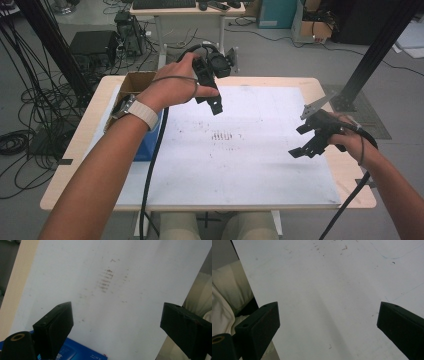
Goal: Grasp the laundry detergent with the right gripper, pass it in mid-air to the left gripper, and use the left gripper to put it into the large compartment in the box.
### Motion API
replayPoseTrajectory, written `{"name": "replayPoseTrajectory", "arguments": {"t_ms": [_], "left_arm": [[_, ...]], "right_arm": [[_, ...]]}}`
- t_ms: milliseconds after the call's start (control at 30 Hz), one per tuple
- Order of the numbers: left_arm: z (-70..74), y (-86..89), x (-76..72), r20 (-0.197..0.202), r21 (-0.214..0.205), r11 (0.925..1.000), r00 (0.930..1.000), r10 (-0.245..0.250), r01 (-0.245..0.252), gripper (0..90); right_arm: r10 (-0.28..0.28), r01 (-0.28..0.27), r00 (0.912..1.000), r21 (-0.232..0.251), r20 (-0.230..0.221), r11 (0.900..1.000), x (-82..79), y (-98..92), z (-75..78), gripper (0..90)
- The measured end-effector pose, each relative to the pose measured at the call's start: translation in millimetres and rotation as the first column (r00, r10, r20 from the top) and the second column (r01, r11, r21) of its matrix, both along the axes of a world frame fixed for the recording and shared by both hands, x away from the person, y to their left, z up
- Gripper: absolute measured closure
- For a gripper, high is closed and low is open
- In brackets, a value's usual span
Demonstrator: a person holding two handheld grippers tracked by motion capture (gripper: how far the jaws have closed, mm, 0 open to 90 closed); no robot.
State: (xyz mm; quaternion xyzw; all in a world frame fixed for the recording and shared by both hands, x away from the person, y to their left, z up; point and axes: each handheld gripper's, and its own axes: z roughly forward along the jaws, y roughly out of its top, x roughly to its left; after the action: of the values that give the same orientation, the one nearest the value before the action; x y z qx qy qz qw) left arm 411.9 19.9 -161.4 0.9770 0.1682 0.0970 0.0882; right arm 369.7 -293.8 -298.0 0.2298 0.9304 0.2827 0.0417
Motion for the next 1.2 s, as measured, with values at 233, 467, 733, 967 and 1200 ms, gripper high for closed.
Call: {"name": "replayPoseTrajectory", "arguments": {"t_ms": [233, 467, 733, 967, 1200], "left_arm": [[-0.6, -0.1, -1.7, 0.006, -0.009, 0.9999, 1.0000, -0.007, 0.007, 11.5], [-0.7, 1.5, -2.8, 0.003, -0.001, 1.0000, 1.0000, -0.003, 0.003, 11.5], [-3.3, 5.1, -3.3, 0.003, -0.014, 0.9999, 1.0000, 0.001, -0.001, 11.5], [-4.0, 5.0, -2.1, 0.001, -0.011, 0.9999, 1.0000, -0.001, 0.001, 11.6], [-5.3, 3.8, -0.6, -0.003, -0.011, 0.9999, 1.0000, 0.000, 0.000, 11.7]], "right_arm": [[0.008, -0.008, 1.0000, 0.000, 0.005, 1.0000, -1.2, 0.3, 0.6, 4.7], [0.004, -0.004, 1.0000, -0.001, 0.006, 1.0000, -2.1, 1.8, 1.3, 4.7], [0.011, -0.011, 0.9999, -0.004, 0.002, 0.9999, -1.5, 4.7, -0.3, 4.7], [0.008, -0.008, 1.0000, -0.001, 0.002, 1.0000, -1.3, 5.0, -0.5, 4.7], [0.014, -0.014, 0.9999, 0.001, 0.003, 0.9999, -0.2, 4.1, -2.1, 4.7]]}}
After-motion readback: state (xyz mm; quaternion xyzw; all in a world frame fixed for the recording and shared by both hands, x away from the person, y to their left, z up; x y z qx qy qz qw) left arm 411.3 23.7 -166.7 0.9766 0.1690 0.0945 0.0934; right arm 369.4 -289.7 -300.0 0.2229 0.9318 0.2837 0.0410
